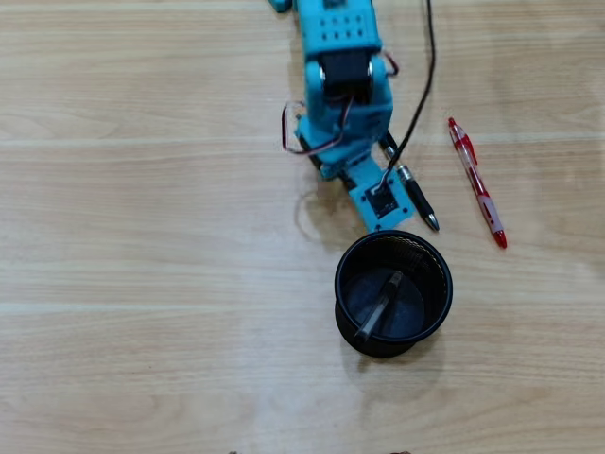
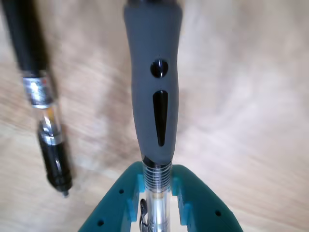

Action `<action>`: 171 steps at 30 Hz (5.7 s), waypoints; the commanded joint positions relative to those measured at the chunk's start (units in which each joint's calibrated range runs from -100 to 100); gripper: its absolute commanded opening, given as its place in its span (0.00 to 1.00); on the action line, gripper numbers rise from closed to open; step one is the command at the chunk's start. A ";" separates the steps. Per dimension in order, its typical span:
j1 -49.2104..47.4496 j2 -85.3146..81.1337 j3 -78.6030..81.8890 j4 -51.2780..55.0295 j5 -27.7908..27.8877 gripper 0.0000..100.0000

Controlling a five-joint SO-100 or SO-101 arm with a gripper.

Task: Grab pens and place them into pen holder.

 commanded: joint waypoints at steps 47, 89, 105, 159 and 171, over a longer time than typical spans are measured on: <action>-1.55 -37.17 21.61 -0.11 10.79 0.15; -12.12 -21.20 21.70 -39.39 -11.84 0.02; -3.73 1.12 12.20 -115.71 -17.86 0.02; -28.89 10.25 -10.44 -12.23 -20.68 0.21; -25.99 20.82 -9.99 -17.82 -20.68 0.00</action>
